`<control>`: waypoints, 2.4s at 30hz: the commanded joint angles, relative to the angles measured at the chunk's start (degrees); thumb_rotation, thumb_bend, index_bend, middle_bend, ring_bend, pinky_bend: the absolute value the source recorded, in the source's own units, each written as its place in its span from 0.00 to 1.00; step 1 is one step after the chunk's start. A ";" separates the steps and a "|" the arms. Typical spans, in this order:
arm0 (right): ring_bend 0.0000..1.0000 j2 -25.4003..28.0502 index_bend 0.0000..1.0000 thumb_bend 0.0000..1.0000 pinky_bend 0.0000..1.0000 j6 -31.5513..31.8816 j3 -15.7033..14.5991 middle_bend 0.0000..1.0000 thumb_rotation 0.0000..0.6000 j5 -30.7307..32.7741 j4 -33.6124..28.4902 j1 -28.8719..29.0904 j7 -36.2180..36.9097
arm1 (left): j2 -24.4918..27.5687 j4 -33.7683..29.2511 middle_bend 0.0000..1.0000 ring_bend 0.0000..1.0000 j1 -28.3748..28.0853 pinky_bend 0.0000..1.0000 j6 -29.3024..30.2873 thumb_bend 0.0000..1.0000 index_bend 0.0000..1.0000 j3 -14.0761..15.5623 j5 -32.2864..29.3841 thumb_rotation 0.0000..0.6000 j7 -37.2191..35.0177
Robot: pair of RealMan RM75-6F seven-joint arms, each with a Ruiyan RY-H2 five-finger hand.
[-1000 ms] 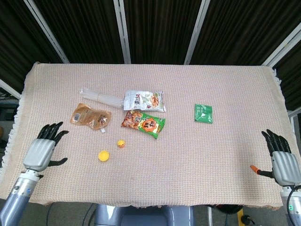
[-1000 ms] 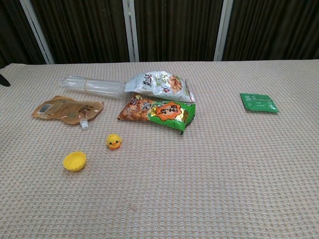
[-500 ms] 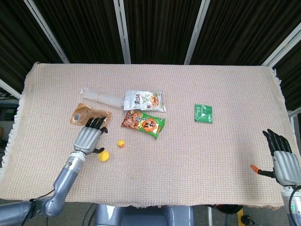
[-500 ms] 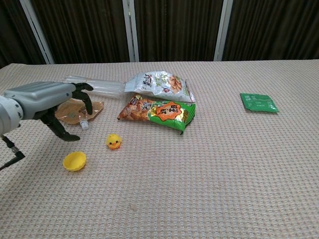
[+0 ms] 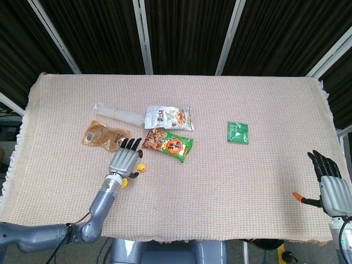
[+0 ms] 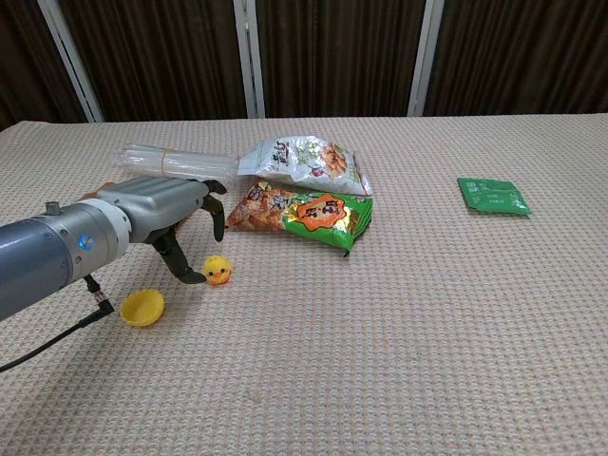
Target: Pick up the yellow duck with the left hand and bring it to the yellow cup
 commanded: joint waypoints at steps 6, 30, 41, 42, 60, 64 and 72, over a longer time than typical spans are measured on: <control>0.00 0.08 0.00 0.02 0.00 -0.04 0.13 0.00 1.00 0.05 -0.01 0.07 0.43 | -1.57 2.27 0.00 0.00 -1.64 0.00 0.40 0.23 0.37 0.99 -2.37 1.00 0.84; 0.00 0.20 0.00 0.02 0.00 0.18 0.08 0.00 1.00 -0.15 0.02 -0.03 0.75 | -0.93 1.09 0.00 0.00 -2.33 0.00 1.06 0.40 0.47 2.85 -1.84 1.00 -3.92; 0.00 0.18 0.00 0.02 0.00 0.34 0.08 0.00 1.00 -0.14 -0.08 -0.08 0.38 | 9.52 -11.10 0.00 0.00 0.89 0.00 4.13 0.40 0.48 5.79 3.87 1.00 -6.64; 0.00 0.17 0.00 0.02 0.00 0.36 0.10 0.00 1.00 -0.14 -0.07 -0.07 0.31 | 11.29 -12.84 0.00 0.00 1.46 0.00 4.28 0.40 0.48 6.79 4.61 1.00 -6.67; 0.00 -0.04 0.00 0.02 0.00 0.46 0.03 0.00 1.00 -0.02 -0.39 -0.13 -0.66 | 19.85 -18.03 0.00 0.00 6.50 0.00 3.45 0.40 0.47 14.83 12.04 1.00 -12.43; 0.00 0.02 0.00 0.02 0.00 0.45 0.11 0.00 1.00 0.03 -0.37 -0.11 -0.46 | 19.06 -16.62 0.00 0.00 6.48 0.00 3.19 0.40 0.46 14.84 11.71 1.00 -12.39; 0.00 0.07 0.00 0.02 0.00 0.42 0.13 0.00 1.00 -0.02 -0.39 -0.08 -0.31 | 16.92 -13.94 0.00 0.00 6.12 0.00 2.48 0.40 0.45 14.33 9.84 1.00 -12.00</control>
